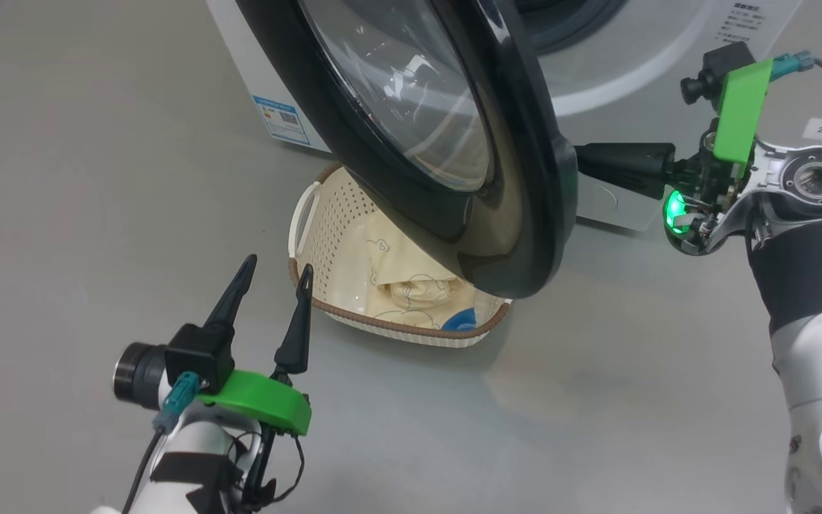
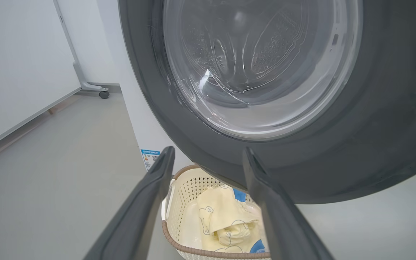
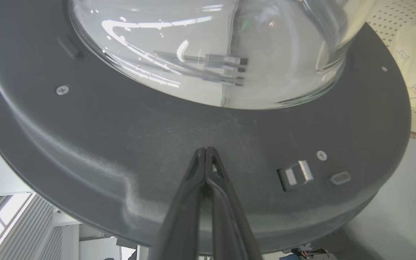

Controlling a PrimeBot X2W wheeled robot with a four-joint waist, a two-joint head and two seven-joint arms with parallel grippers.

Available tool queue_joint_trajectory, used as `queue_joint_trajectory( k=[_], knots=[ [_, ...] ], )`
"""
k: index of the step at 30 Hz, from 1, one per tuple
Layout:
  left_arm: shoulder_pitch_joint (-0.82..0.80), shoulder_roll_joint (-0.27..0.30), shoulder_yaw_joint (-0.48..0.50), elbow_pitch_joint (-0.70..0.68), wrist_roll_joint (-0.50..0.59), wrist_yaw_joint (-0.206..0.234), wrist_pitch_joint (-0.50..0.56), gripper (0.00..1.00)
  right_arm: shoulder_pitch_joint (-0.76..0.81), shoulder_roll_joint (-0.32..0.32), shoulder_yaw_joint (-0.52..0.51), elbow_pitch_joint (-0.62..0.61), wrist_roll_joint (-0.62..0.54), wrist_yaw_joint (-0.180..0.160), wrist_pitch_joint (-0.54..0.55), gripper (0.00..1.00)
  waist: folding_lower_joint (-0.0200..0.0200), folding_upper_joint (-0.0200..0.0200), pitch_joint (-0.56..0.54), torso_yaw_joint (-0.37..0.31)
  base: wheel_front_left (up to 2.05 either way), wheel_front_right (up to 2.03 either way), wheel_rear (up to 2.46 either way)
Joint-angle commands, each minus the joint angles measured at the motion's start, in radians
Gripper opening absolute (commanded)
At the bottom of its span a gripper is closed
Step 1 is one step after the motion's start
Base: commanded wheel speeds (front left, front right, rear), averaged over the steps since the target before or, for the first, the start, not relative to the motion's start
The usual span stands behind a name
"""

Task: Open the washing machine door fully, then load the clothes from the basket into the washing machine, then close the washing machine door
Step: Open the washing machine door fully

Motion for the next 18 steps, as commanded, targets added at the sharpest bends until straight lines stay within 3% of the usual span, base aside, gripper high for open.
queue_joint_trajectory(
  k=[1,18],
  knots=[
    [-0.006,0.016,0.031,-0.025,-0.004,0.008,-0.007,1.0,-0.009,0.024,0.03,-0.044,0.022,0.0,0.01,0.0,0.0,-0.0001,-0.003,0.004,0.0,0.0,0.0],
    [0.0,0.016,-0.007,0.001,-0.029,0.021,-0.007,1.0,0.08,0.025,0.259,-0.065,0.209,0.0,-0.076,0.0,0.0,-0.0001,-0.06,0.057,0.0,0.0,0.0]
  ],
)
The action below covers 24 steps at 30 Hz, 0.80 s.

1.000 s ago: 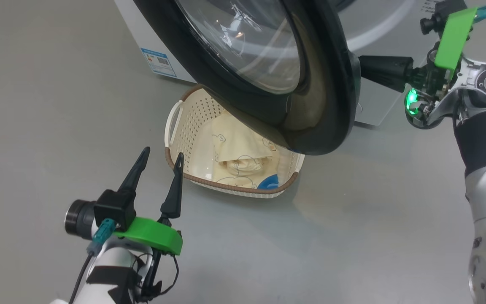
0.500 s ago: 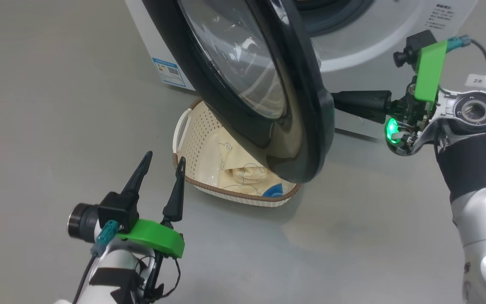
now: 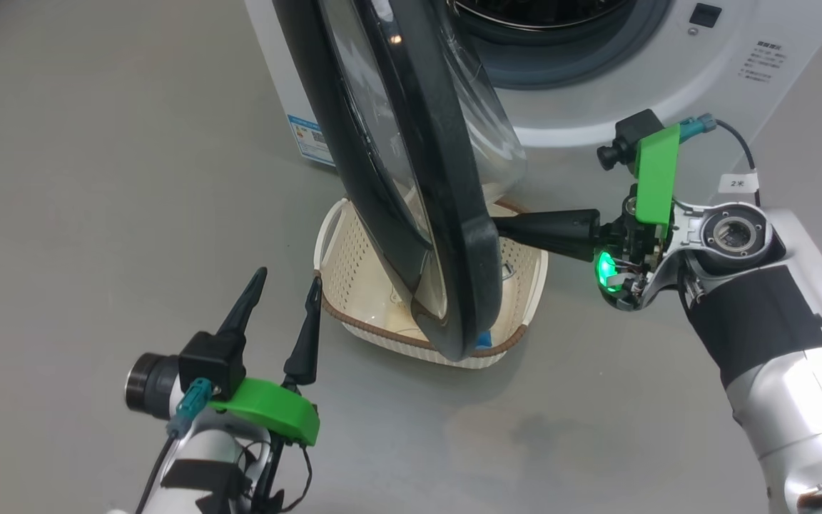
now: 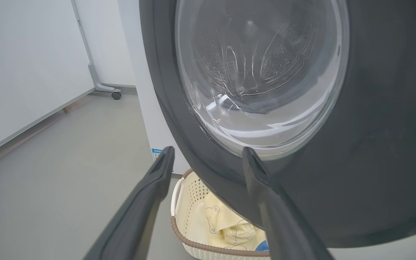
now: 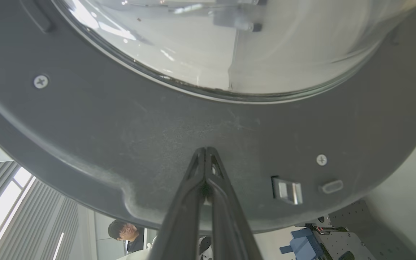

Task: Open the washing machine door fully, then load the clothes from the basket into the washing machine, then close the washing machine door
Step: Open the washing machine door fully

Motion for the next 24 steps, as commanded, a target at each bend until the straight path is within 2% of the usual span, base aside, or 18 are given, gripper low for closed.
queue_joint_trajectory(
  k=[1,9,17,24],
  knots=[
    [-0.002,0.015,0.027,-0.024,-0.009,0.008,-0.007,1.0,-0.008,0.022,0.026,-0.042,0.024,0.0,-0.012,0.0,0.0,-0.0001,-0.008,0.007,0.0,0.0,0.0],
    [0.0,0.015,0.024,-0.009,-0.009,0.008,-0.007,1.0,0.015,0.022,0.103,-0.043,0.09,0.0,-0.074,0.0,0.0,-0.0001,-0.032,0.016,0.0,0.0,0.0],
    [0.011,0.015,0.031,-0.002,-0.001,0.008,-0.007,1.0,0.05,0.022,0.106,-0.067,0.12,0.0,-0.183,0.0,0.0,-0.0001,-0.053,0.005,0.0,0.0,0.0],
    [0.023,0.015,0.04,0.002,-0.001,0.007,-0.007,1.0,0.134,-0.023,0.086,-0.161,-0.006,0.0,-0.378,0.0,0.0,-0.0001,-0.082,-0.013,0.0,0.0,0.0]
  ],
)
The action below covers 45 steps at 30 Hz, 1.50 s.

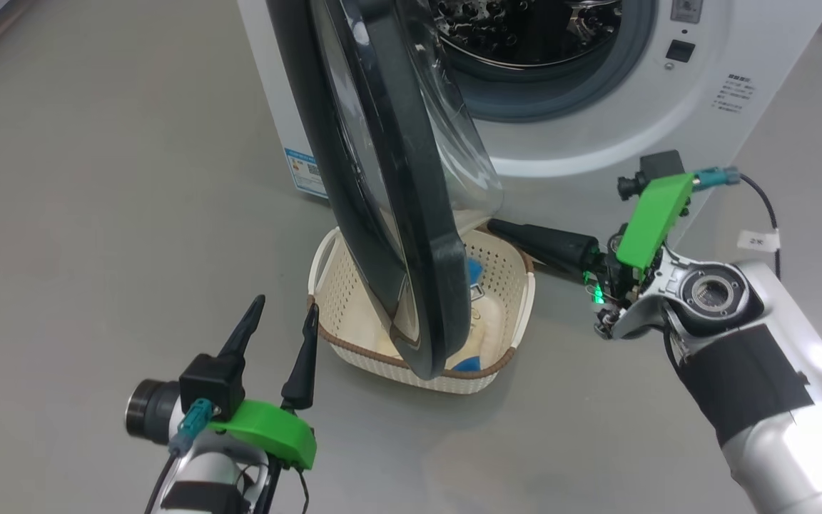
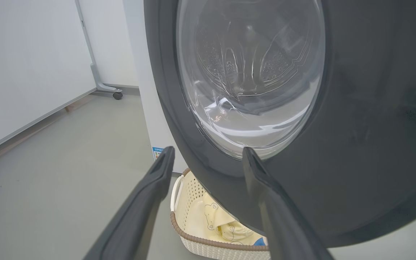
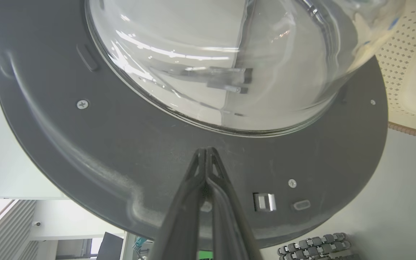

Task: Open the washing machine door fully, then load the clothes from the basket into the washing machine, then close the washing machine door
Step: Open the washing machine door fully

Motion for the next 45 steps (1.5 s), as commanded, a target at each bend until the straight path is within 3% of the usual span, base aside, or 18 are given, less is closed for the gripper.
queue_joint_trajectory(
  k=[1,6,7,8,10,17,24,29,37,45],
  knots=[
    [-0.014,0.015,0.038,-0.021,-0.001,0.003,-0.007,1.0,0.018,-0.015,-0.003,-0.053,-0.027,0.0,-0.042,0.0,0.0,0.0,-0.012,-0.01,0.0,0.0,0.0],
    [-0.001,0.015,0.047,-0.016,0.002,0.003,-0.007,1.0,0.08,-0.05,-0.018,-0.104,-0.091,0.0,-0.159,0.0,0.0,0.0,-0.032,-0.035,0.0,0.0,0.0],
    [0.002,0.015,0.05,-0.015,0.004,0.003,-0.007,1.0,0.095,-0.061,-0.02,-0.115,-0.109,0.0,-0.188,0.37,0.0,0.0,-0.037,-0.042,0.0,0.0,0.0],
    [0.005,0.015,0.053,-0.014,0.006,0.002,-0.007,1.0,0.11,-0.071,-0.019,-0.126,-0.125,0.0,-0.214,0.67,0.0,0.0,-0.042,-0.05,0.0,0.0,0.0],
    [0.011,0.016,0.058,-0.011,0.01,0.0,-0.007,1.0,0.141,-0.089,-0.022,-0.146,-0.156,0.0,-0.272,1.0,0.0,0.0,-0.05,-0.065,0.0,0.0,0.0],
    [0.03,0.021,0.076,-0.004,0.023,-0.007,-0.007,1.0,0.224,-0.137,-0.051,-0.147,-0.267,0.0,-0.518,1.0,0.0,0.0,-0.074,-0.111,0.0,0.0,0.0],
    [0.044,0.026,0.098,-0.004,0.028,-0.01,-0.007,1.0,0.263,-0.192,-0.08,-0.048,-0.499,0.0,-0.817,1.0,0.0,0.0,-0.091,-0.138,0.0,0.0,0.0],
    [0.061,0.032,0.127,-0.012,0.024,-0.003,-0.007,1.0,0.281,-0.209,-0.118,0.017,-0.675,0.0,-0.974,1.0,0.0,0.0,-0.102,-0.155,0.0,0.0,0.0],
    [0.084,0.035,0.155,-0.027,0.027,-0.001,-0.007,1.0,0.347,-0.176,-0.297,0.018,-1.025,0.0,-1.029,1.0,0.0,0.0,-0.104,-0.177,0.0,0.0,0.0],
    [0.091,0.031,0.164,-0.031,0.03,-0.006,-0.007,1.0,0.501,-0.035,-0.462,-0.177,-1.359,0.0,-1.031,1.0,0.0,0.0,-0.099,-0.188,0.0,0.0,0.0]
  ],
)
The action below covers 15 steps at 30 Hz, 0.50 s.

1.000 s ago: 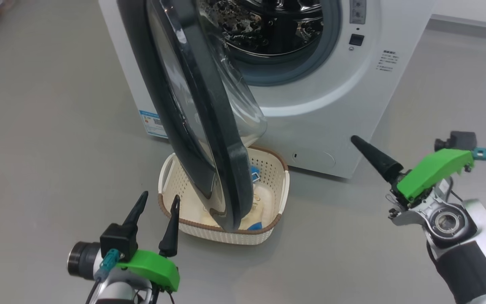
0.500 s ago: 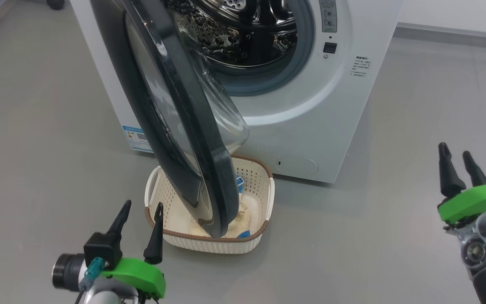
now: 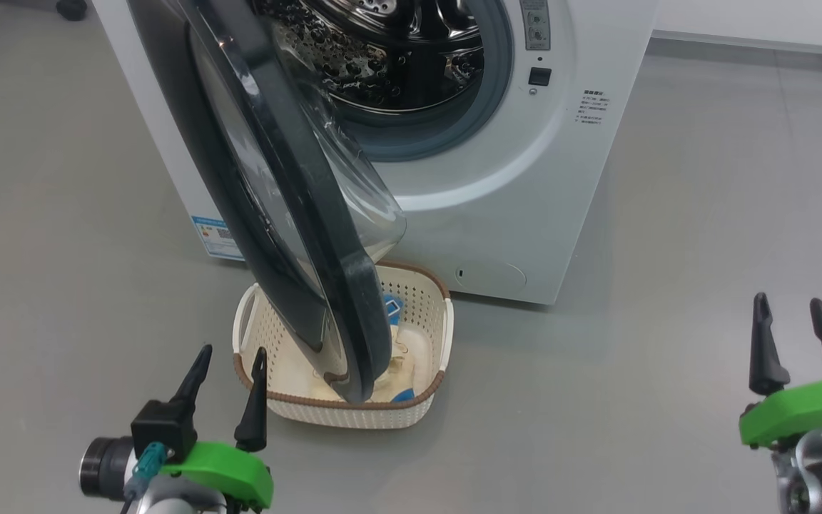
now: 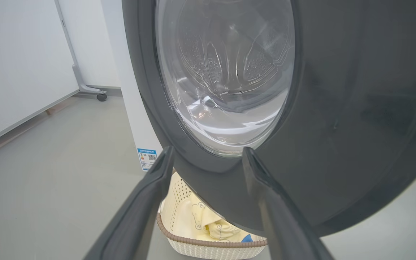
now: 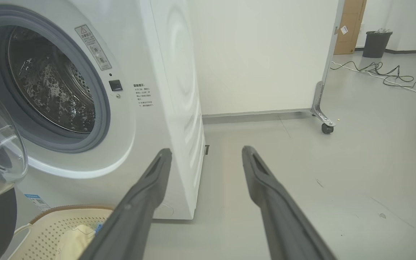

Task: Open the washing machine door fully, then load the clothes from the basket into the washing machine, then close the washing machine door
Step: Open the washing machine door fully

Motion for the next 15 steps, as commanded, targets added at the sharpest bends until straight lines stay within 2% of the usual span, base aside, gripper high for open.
queue_joint_trajectory(
  k=[1,9,15],
  knots=[
    [-0.026,0.015,0.036,-0.034,0.009,0.002,-0.007,1.0,0.011,0.009,-0.006,-0.07,-0.058,0.0,-0.009,1.0,0.0,-0.0001,0.0,-0.001,0.0,0.0,0.0],
    [-0.02,0.011,0.037,-0.033,0.009,-0.002,-0.007,1.0,0.12,0.064,-0.034,-0.186,-0.186,0.0,-0.002,1.0,0.0,-0.0001,-0.003,-0.003,0.0,0.0,0.0],
    [-0.017,0.009,0.035,-0.028,0.01,-0.006,-0.007,1.0,0.193,0.072,-0.025,-0.249,-0.185,0.0,0.015,1.0,0.0,-0.0001,-0.009,-0.003,0.0,0.0,0.0]
  ],
)
